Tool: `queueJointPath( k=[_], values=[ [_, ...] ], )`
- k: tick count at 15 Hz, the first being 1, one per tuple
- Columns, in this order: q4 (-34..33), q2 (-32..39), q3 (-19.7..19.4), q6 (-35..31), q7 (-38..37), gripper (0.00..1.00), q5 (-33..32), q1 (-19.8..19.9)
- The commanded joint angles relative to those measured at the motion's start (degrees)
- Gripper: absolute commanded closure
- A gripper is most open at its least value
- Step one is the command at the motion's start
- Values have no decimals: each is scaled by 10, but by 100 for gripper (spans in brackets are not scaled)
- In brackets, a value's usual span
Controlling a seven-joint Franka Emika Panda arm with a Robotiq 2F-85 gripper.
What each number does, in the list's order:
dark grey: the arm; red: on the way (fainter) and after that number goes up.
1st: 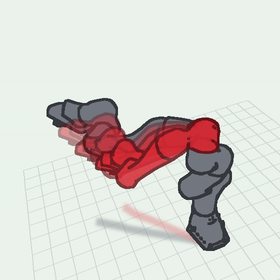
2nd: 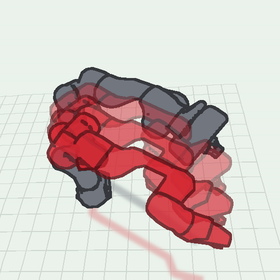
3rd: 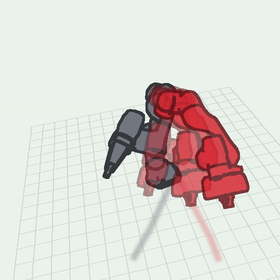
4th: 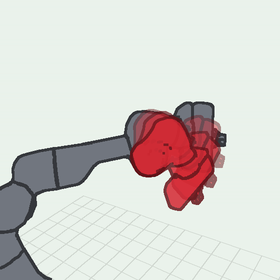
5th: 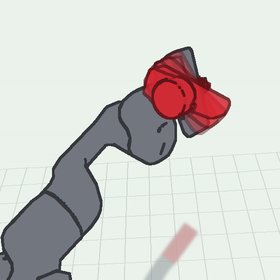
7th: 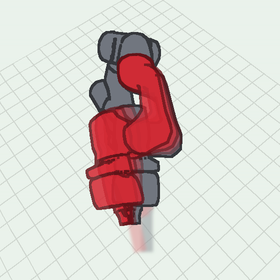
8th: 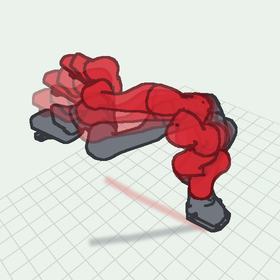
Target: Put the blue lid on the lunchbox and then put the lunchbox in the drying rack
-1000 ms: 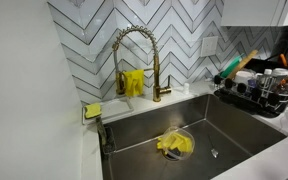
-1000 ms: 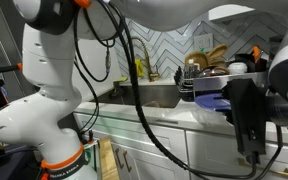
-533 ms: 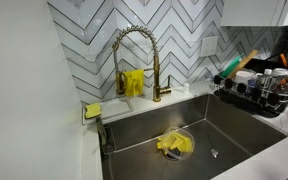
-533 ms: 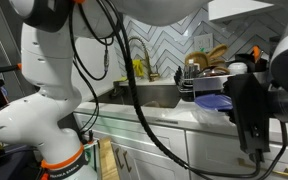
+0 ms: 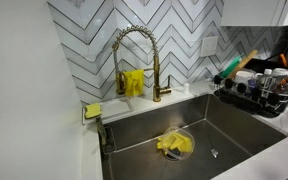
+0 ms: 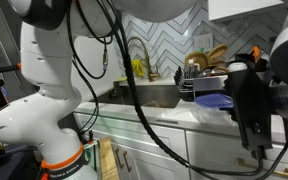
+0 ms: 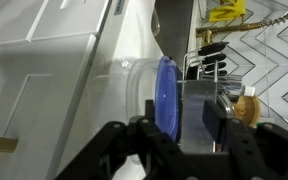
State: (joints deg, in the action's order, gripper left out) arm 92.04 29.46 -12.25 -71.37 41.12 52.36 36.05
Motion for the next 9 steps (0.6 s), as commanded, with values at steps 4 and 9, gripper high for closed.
queueJointPath(
  k=[4,9],
  values=[
    [23,-19,-17,-27,-5,39,-1,-12],
    [22,-17,-23,-36,-12,31,-6,-14]
  ],
)
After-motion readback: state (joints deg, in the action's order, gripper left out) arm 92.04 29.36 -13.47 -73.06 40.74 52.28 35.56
